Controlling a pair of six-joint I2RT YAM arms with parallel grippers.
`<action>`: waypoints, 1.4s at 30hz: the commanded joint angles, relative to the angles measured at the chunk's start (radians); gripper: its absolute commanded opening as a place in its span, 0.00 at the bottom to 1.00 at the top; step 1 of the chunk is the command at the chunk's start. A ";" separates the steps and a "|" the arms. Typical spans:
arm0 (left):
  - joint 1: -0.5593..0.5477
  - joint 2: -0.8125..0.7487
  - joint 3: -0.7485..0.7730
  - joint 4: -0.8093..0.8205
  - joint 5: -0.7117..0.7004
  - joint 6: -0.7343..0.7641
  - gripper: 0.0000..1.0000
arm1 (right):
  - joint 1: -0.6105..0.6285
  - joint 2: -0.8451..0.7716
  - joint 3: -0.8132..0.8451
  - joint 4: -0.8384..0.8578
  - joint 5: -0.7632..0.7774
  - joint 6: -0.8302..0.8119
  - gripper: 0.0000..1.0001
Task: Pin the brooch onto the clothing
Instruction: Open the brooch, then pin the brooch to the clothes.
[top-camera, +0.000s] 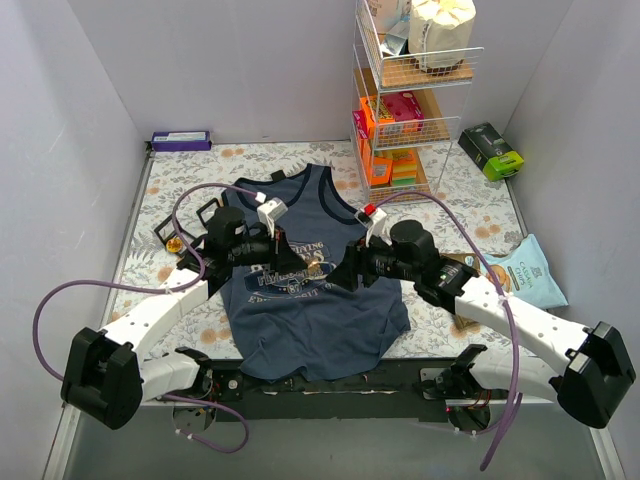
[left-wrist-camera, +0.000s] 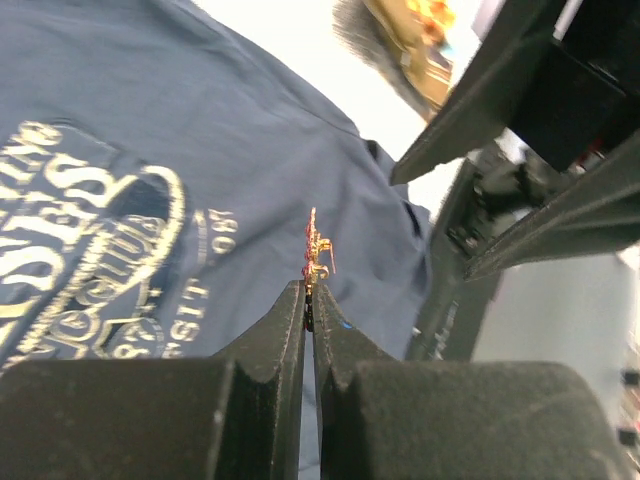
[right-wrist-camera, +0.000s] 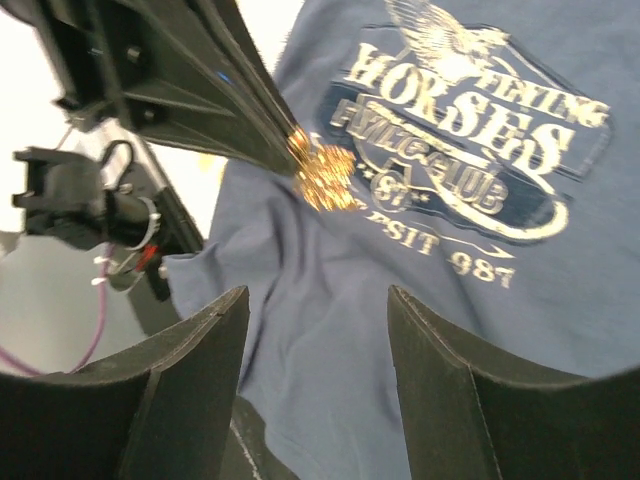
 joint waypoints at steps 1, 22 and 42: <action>0.002 0.001 0.117 -0.066 -0.309 0.051 0.00 | -0.002 0.033 0.094 -0.105 0.212 -0.054 0.65; -0.187 0.425 0.587 -0.373 -1.213 0.289 0.00 | -0.046 0.252 0.332 -0.220 0.465 -0.137 0.68; 0.275 0.448 0.420 0.020 -0.295 -0.121 0.00 | -0.080 0.564 0.590 -0.234 0.392 -0.209 0.66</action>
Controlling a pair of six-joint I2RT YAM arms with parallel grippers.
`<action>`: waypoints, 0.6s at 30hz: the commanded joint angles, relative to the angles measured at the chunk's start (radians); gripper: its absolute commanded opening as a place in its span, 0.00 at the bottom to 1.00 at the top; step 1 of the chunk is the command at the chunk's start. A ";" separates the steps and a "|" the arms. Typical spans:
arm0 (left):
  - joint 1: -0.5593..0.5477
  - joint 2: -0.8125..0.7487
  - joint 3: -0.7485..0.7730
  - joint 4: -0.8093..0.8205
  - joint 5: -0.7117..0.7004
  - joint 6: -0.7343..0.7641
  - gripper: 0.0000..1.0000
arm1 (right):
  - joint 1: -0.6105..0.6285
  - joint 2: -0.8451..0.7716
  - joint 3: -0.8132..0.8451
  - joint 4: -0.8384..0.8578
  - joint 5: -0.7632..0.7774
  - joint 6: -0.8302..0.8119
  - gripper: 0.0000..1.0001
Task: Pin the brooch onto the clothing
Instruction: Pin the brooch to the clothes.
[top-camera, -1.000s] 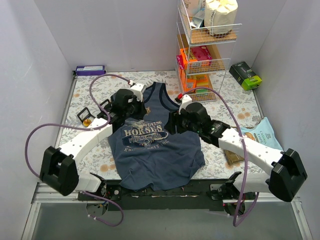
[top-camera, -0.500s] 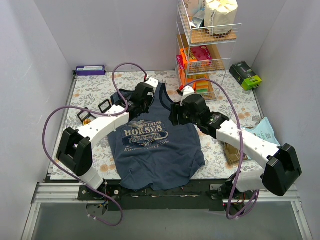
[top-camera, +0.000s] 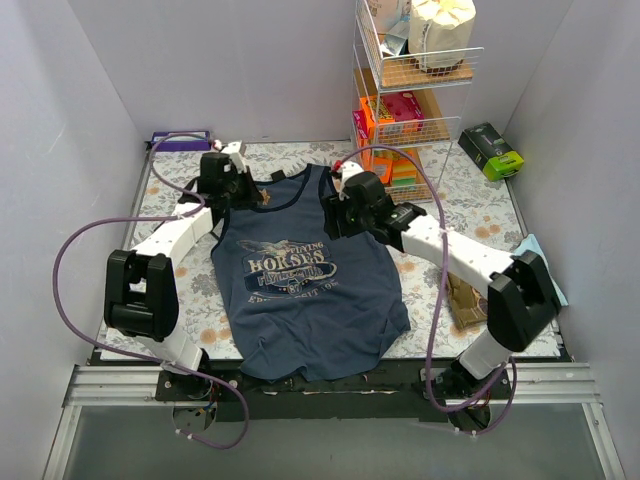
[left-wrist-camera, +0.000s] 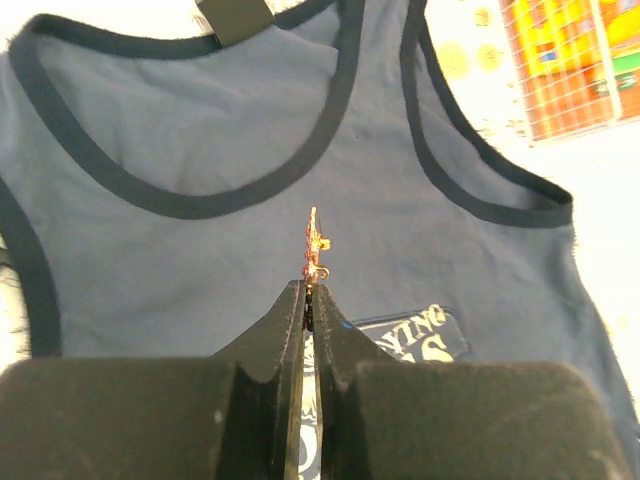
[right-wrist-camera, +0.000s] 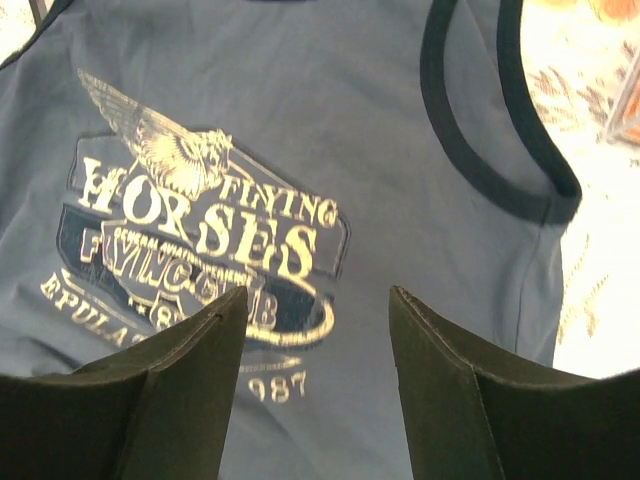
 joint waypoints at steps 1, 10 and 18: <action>0.092 -0.036 -0.105 0.281 0.381 -0.210 0.00 | -0.003 0.124 0.160 0.026 -0.022 -0.043 0.65; 0.145 -0.006 -0.137 0.366 0.449 -0.267 0.00 | -0.002 0.501 0.563 -0.098 0.034 -0.144 0.64; 0.201 -0.046 -0.159 0.392 0.468 -0.295 0.00 | -0.003 0.753 0.789 -0.178 0.008 -0.174 0.66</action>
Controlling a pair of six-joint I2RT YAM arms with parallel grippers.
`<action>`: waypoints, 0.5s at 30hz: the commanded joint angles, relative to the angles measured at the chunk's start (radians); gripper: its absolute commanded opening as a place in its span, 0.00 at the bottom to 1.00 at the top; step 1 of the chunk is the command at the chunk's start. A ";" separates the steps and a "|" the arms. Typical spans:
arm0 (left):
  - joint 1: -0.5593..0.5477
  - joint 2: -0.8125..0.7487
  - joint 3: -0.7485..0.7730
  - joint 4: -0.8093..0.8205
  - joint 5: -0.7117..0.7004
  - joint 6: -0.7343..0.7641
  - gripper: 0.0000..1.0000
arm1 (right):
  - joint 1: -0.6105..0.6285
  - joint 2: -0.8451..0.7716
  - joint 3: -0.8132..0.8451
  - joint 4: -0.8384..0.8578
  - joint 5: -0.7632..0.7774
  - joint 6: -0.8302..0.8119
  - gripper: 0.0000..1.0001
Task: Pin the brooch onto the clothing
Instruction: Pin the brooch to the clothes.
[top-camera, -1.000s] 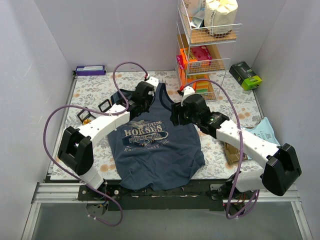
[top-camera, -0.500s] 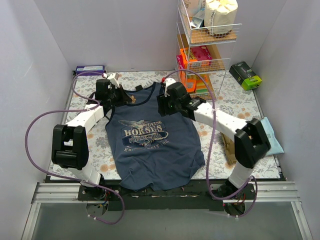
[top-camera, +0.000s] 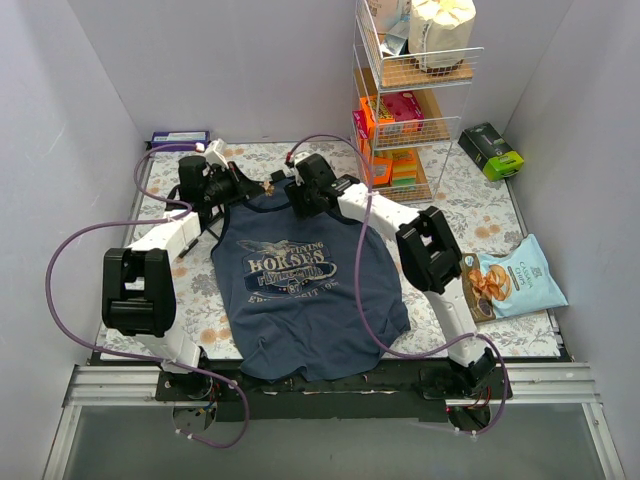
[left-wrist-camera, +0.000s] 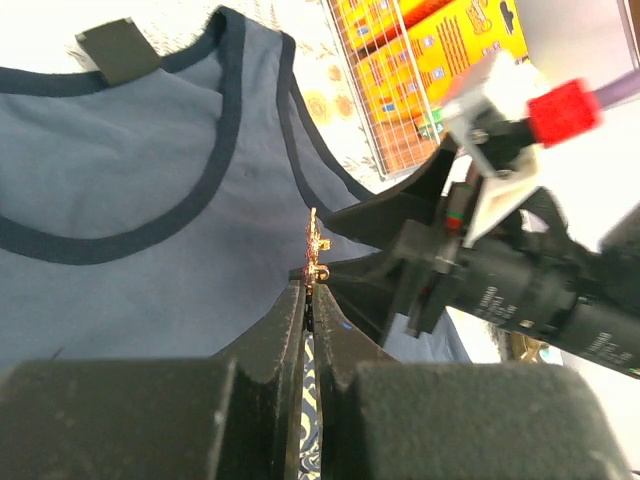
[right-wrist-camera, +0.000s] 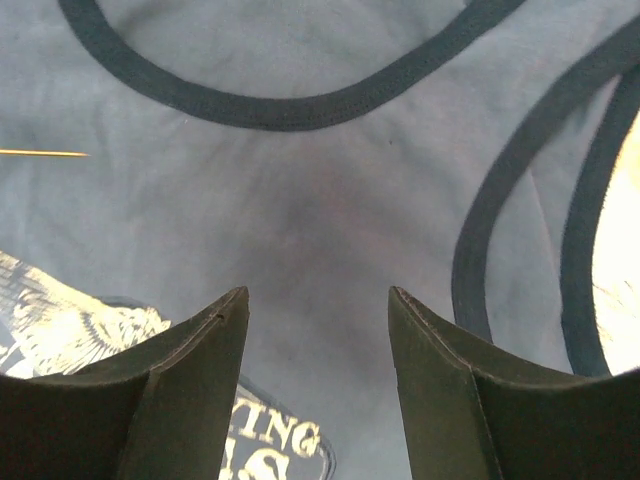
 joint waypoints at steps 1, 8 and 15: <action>0.025 -0.068 -0.024 0.029 0.023 -0.008 0.00 | -0.002 0.088 0.135 -0.062 -0.003 -0.043 0.66; 0.026 -0.075 -0.034 0.048 0.070 -0.034 0.00 | -0.004 0.172 0.193 -0.082 0.052 -0.075 0.66; 0.026 -0.111 -0.050 0.049 0.069 -0.031 0.00 | -0.005 0.198 0.177 -0.111 0.085 -0.098 0.59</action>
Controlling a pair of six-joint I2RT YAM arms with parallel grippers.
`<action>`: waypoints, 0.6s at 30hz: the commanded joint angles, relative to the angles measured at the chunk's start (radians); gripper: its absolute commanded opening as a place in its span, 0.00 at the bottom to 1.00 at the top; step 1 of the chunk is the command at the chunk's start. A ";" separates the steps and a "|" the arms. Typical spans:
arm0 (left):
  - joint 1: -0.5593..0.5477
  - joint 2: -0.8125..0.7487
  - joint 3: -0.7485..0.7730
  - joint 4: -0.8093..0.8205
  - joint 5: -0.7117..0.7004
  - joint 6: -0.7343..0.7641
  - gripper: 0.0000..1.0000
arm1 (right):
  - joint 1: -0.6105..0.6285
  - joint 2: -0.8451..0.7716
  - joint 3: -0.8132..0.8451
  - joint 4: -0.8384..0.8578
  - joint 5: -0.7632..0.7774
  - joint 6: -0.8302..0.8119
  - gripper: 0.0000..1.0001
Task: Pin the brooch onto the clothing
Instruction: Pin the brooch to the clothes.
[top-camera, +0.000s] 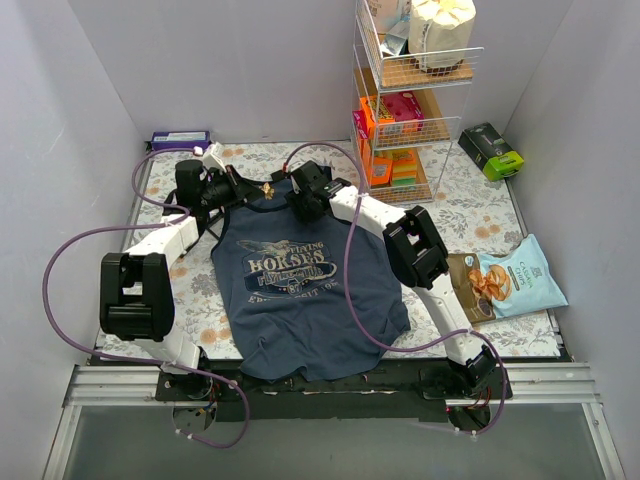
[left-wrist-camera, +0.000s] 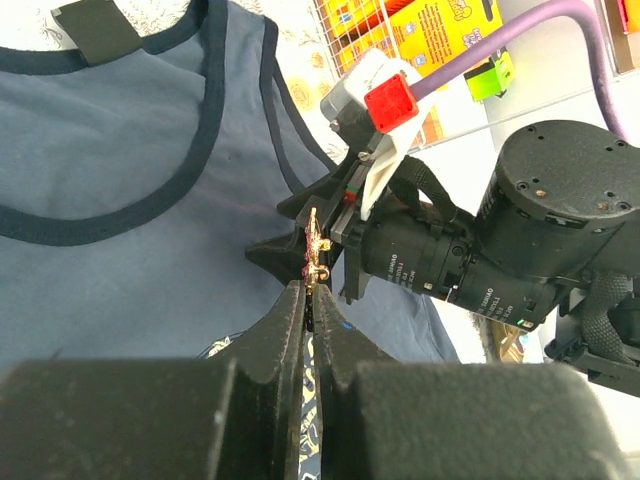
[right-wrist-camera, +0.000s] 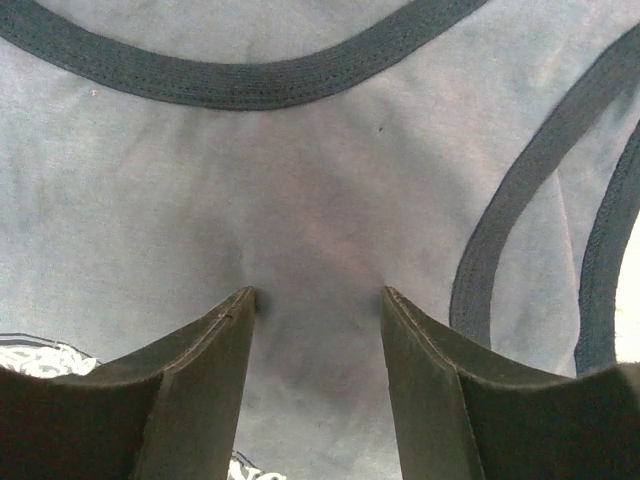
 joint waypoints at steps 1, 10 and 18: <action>-0.001 -0.082 -0.006 0.019 0.025 -0.001 0.00 | -0.005 0.028 0.038 -0.029 0.036 -0.033 0.57; -0.001 -0.074 -0.009 0.031 0.058 -0.028 0.00 | -0.014 0.023 0.004 -0.034 0.021 -0.006 0.32; -0.001 -0.042 -0.017 0.054 0.084 -0.061 0.00 | -0.032 0.002 -0.008 0.013 -0.099 0.069 0.11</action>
